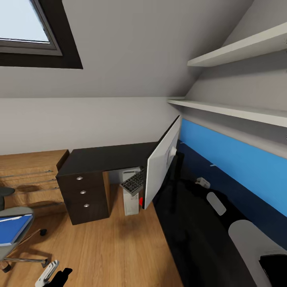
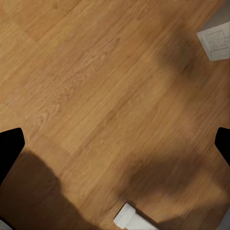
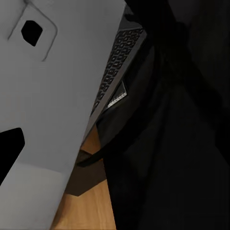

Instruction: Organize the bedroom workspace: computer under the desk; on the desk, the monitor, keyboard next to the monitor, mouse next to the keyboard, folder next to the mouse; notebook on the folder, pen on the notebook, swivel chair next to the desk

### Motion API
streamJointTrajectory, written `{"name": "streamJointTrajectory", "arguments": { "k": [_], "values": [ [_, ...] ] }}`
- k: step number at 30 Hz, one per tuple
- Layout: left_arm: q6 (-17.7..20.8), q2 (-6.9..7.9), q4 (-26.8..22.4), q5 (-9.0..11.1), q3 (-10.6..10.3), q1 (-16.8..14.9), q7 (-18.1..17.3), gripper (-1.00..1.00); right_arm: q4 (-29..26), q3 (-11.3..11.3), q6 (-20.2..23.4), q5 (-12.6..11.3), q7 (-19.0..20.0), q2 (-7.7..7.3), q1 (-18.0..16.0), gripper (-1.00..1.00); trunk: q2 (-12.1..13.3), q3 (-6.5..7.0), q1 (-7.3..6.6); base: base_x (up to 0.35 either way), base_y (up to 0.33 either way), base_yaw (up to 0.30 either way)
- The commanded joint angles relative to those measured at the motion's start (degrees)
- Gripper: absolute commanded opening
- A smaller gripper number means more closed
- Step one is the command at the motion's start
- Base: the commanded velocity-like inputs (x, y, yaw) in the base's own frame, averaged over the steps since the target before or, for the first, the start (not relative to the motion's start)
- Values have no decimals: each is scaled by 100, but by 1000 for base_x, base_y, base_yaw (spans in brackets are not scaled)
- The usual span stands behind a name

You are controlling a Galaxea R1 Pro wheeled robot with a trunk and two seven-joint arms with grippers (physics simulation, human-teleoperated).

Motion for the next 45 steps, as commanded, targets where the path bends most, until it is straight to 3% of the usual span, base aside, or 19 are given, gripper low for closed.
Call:
{"name": "streamJointTrajectory", "arguments": {
  "k": [1, 4, 7, 8, 10, 11, 19, 21, 26, 36, 45],
  "values": [
    [23, -1, -12, 61, 6, -2, 45, 100, -5, 24, -92, -3, -101, -6, -4, 100, -5, -6, 1, 14, 18, -82],
    [28, -1, -12, 69, 10, -2, 47, 100, -12, 37, -404, 70, -515, -2, -3, 100, -5, -1, 1, 8, 10, -173],
    [30, -1, -12, 74, 12, -5, 46, 100, -13, 43, -472, 137, -631, 0, -3, 100, -5, 5, 1, 3, 14, -253],
    [31, -1, -12, 78, 7, -4, 42, 100, -7, 51, -789, 548, -730, 30, -3, 100, -5, 8, 1, 0, 206, -240],
    [32, -1, -12, 80, 6, -2, 40, 100, 1, 39, -1027, 995, -764, 112, 4, 100, -5, 11, 1, 0, 249, -211],
    [32, -1, -12, 80, 6, -2, 39, 100, 0, 36, -1049, 1043, -768, 126, 5, 100, -5, 11, 1, 0, 271, -192],
    [32, -3, -12, 73, -2, -2, 46, 100, 6, 26, -1105, 1128, -767, 150, 4, 100, -5, 13, 1, 24, 259, -193],
    [32, -9, -12, 72, -4, -2, 48, 100, 52, 40, -1378, 1143, -773, 149, -1, 100, -5, 13, 1, 35, 77, -25],
    [32, -10, -12, 72, -7, -1, 47, 100, 73, 78, -1557, 1186, -1008, 150, -2, 100, -5, 13, 1, 13, 49, -7],
    [32, -17, -12, 71, -14, -1, 47, 100, 108, 247, -1707, 1682, -1251, 165, -3, 100, -5, 13, 1, 105, 217, -1],
    [32, -11, -12, 74, -344, -3, 61, 100, 116, 266, -1721, 1766, -1270, 165, -3, 100, -5, 13, 1, 193, 186, 0]
  ]
}}
